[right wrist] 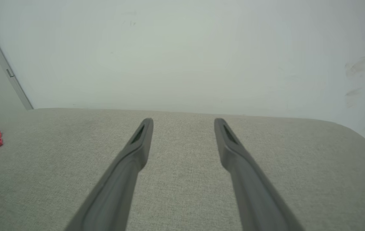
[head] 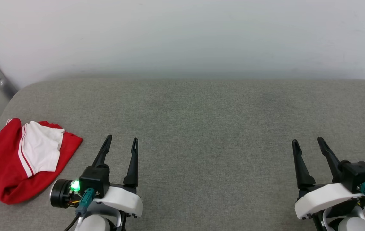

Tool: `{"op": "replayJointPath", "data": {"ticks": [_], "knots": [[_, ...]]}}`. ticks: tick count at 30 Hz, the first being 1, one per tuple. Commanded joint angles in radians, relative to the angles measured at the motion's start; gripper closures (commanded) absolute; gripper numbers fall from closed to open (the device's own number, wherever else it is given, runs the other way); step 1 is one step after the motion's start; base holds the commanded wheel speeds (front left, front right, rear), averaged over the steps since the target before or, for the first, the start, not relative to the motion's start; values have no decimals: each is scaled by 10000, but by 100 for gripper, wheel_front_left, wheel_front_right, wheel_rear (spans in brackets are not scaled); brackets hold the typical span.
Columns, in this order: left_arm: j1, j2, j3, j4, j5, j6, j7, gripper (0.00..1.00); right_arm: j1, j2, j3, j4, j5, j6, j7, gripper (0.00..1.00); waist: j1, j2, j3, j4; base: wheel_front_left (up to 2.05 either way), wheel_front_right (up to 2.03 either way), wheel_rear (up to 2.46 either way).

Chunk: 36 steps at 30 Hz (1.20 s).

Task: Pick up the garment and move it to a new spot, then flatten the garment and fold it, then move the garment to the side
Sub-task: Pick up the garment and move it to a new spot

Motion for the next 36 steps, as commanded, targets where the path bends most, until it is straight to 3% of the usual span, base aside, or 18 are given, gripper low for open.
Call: {"op": "replayJointPath", "data": {"ticks": [1,17,36], "knots": [[-93,-26,22,22,204,-24,-92,0,100,26,13,-16,-155,-3,-76,0,0,0,2,16,0,0,0],[-251,-218,226,355,-199,-195,-78,0,-81,25,-80,52,-254,-3,-64,0,0,0,169,532,0,0,0],[-262,-316,915,669,-667,59,-69,0,-359,21,880,-259,-534,-3,168,0,0,0,380,3679,0,0,0]]}}
